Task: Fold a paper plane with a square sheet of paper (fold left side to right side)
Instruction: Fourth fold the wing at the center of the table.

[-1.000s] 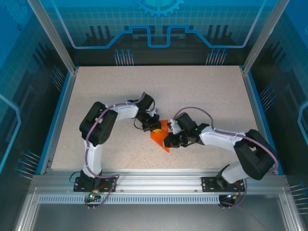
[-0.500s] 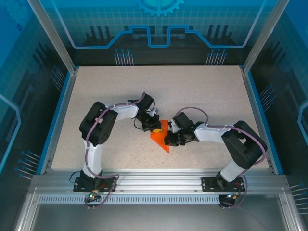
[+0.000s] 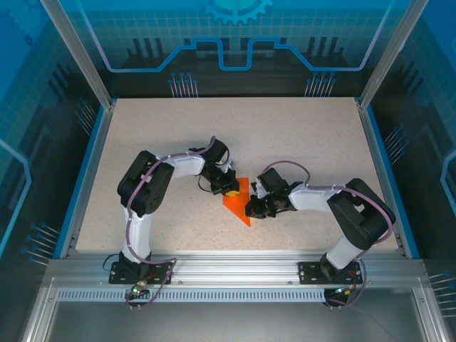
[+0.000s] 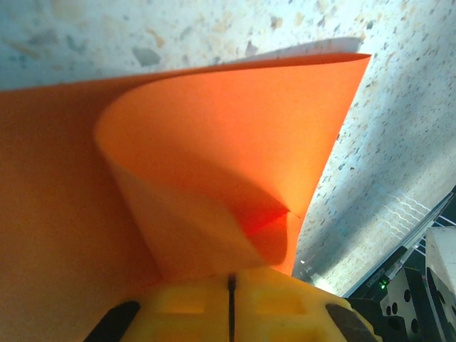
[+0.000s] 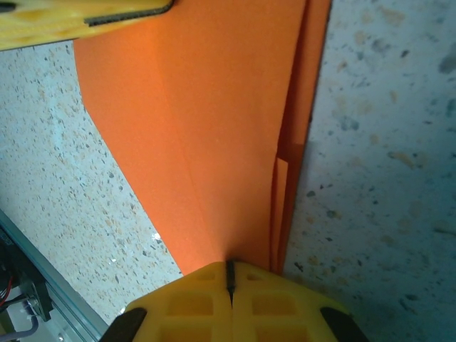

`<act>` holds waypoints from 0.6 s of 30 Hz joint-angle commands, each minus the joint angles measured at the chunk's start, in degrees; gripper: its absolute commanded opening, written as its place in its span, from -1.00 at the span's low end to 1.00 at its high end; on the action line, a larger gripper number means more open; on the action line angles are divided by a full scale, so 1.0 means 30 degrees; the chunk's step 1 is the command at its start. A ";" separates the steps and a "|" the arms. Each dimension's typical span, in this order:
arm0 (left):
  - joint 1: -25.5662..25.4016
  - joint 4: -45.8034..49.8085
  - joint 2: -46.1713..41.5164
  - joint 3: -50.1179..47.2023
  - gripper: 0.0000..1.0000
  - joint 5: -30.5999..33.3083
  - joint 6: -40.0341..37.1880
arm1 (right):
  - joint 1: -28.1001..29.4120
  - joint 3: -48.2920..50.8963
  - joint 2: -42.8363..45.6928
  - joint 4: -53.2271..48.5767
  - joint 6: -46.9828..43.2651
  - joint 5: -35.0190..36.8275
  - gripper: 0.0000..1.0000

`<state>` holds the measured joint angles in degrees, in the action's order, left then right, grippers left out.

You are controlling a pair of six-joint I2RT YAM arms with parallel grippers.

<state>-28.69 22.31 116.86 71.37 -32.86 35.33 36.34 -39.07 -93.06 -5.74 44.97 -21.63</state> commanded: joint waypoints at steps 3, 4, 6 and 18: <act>-0.0238 -0.1440 -0.2192 -0.1014 -0.80 0.0342 -0.1309 | -0.0127 0.0164 -0.1050 -0.3207 -0.0291 0.1537 -1.00; -0.0289 -0.1666 -0.2485 -0.1245 -0.80 0.0147 -0.1405 | -0.0101 0.0127 -0.1141 -0.3200 -0.0258 0.1609 -1.00; -0.0391 -0.2450 -0.2840 -0.1908 -0.83 -0.0478 -0.1352 | -0.0079 0.0045 -0.1292 -0.3183 -0.0243 0.1613 -1.00; -0.1673 -0.4551 -0.1912 -0.3518 -1.00 -0.2054 -0.0941 | 0.0134 -0.0252 -0.1576 -0.3350 -0.0386 0.1578 -1.00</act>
<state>-33.26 10.46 109.58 61.34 -36.93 32.99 36.36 -41.52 -94.45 -9.21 44.77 -21.65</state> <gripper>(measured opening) 0.045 0.045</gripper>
